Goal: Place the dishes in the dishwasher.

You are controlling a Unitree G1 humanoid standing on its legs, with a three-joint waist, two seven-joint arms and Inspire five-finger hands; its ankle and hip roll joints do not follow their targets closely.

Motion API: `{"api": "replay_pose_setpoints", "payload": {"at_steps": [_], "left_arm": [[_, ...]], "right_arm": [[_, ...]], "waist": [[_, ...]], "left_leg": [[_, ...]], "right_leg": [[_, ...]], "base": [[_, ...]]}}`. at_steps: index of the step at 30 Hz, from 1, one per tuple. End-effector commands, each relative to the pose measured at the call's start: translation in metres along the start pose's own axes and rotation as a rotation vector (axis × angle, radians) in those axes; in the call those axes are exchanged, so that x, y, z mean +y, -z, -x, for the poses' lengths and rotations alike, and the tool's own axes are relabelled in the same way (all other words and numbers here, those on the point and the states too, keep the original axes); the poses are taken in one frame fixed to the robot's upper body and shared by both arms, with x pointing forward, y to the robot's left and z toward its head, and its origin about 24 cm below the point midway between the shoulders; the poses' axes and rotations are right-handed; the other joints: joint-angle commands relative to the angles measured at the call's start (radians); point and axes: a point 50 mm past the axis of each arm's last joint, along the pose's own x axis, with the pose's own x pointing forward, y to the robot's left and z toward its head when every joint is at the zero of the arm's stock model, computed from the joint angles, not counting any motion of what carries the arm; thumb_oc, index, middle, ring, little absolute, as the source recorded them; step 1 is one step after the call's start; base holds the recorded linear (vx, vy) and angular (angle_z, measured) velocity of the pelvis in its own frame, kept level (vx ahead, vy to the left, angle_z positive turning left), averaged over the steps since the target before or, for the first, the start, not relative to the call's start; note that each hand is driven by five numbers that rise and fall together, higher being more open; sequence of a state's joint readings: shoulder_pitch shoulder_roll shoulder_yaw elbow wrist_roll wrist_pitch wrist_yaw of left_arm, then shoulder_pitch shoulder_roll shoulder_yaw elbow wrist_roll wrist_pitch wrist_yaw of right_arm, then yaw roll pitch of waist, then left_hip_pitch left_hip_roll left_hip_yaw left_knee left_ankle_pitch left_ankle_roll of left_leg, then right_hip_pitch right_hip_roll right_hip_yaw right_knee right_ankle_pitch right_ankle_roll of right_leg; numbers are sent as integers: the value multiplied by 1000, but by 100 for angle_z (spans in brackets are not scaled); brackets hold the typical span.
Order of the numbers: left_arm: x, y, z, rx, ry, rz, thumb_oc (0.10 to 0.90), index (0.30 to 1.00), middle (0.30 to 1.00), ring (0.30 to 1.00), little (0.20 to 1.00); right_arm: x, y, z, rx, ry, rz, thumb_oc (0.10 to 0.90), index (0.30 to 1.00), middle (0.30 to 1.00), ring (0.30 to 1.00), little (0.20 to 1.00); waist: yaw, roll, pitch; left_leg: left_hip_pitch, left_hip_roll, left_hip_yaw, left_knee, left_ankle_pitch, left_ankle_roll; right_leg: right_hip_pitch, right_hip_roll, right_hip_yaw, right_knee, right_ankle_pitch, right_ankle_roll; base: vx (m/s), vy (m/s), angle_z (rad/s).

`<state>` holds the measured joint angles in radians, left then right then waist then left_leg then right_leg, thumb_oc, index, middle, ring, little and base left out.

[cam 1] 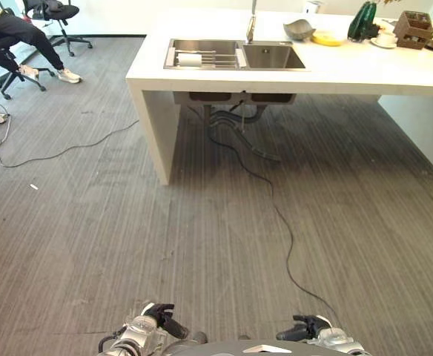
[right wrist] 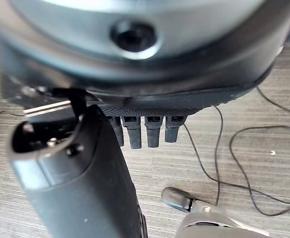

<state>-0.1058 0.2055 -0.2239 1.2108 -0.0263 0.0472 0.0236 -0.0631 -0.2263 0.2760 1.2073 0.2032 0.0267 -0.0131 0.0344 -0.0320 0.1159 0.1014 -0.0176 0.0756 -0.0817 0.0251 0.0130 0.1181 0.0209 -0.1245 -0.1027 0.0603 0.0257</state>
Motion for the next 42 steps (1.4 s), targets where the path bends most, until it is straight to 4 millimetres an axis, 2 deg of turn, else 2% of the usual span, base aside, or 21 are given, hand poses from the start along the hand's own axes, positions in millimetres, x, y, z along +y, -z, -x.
{"api": "replay_pose_setpoints", "payload": {"at_steps": [1, 4, 8, 12, 18, 30, 36, 37, 39, 42], "left_arm": [[1, -35, -2, -107, -29, -158, 800, 900, 900, 900, 900], [3, -52, -1, -178, -73, -240, 800, 900, 900, 900, 900], [1, -55, -2, -176, -97, -250, 800, 900, 900, 900, 900], [-14, -48, -3, -132, -68, -292, 800, 900, 900, 900, 900], [-20, -38, -3, -94, -24, -281, 800, 900, 900, 900, 900], [-5, -26, -4, -40, -20, -153, 800, 900, 900, 900, 900], [-2, -35, -4, -68, -28, -133, 800, 900, 900, 900, 900], [-1, -39, -4, -79, -27, -120, 800, 900, 900, 900, 900], [0, -38, -4, -68, -20, -118, 800, 900, 900, 900, 900], [0, -37, -4, -61, -15, -118, 800, 900, 900, 900, 900]], "right_arm": [[-23, -28, 0, -99, 81, -15, 800, 900, 900, 900, 900], [-25, -38, 0, -139, 100, -28, 800, 900, 900, 900, 900], [-25, -39, 0, -135, 117, -33, 800, 900, 900, 900, 900], [-19, -26, -2, -61, 107, -10, 800, 900, 900, 900, 900], [-15, -20, -3, -34, 83, 8, 800, 900, 900, 900, 900], [-16, -24, -2, -53, 57, 6, 800, 900, 900, 900, 900], [-16, -33, -3, -83, 46, -28, 800, 900, 900, 900, 900], [-14, -35, -3, -84, 39, -81, 800, 900, 900, 900, 900], [-10, -34, -3, -78, 21, -146, 800, 900, 900, 900, 900], [-10, -32, -3, -74, 19, -153, 800, 900, 900, 900, 900]], "waist": [[6, 23, -42], [9, 16, -51], [9, 12, -54], [11, 2, -62], [13, 3, -73], [18, 9, -89], [21, 9, -81], [22, 10, -77], [24, 8, -74], [26, 6, -72]], "left_leg": [[-61, 1, -44, -6, 25, -54], [-57, -1, -47, -6, 20, -54], [-56, -1, -48, -6, 19, -54], [-50, 1, -46, -6, 12, -55], [-38, 1, -44, -6, 3, -56], [-5, -2, -50, -6, -13, -51], [-2, -6, -54, -6, -13, -46], [-3, -7, -54, -6, -11, -45], [2, -8, -51, -6, -12, -45], [5, -8, -52, -6, -13, -45]], "right_leg": [[-41, -58, 35, 15, 4, 106], [-35, -58, 30, 15, 1, 106], [-34, -58, 23, 15, 0, 105], [-29, -58, 18, 15, -5, 105], [-17, -56, 16, 15, -12, 103], [13, -54, 13, 15, -26, 100], [17, -54, 13, 15, -23, 100], [14, -55, 13, 16, -22, 101], [18, -57, 11, 17, -22, 100], [21, -57, 9, 18, -24, 99]], "base": [[31, 1, 0], [51, 1, 0], [10, 0, 0], [9, -4, 1], [0, 0, 0], [44, -1, 0], [16, 2, 1], [0, 0, 0], [0, 0, 0], [0, 0, 0]]}}
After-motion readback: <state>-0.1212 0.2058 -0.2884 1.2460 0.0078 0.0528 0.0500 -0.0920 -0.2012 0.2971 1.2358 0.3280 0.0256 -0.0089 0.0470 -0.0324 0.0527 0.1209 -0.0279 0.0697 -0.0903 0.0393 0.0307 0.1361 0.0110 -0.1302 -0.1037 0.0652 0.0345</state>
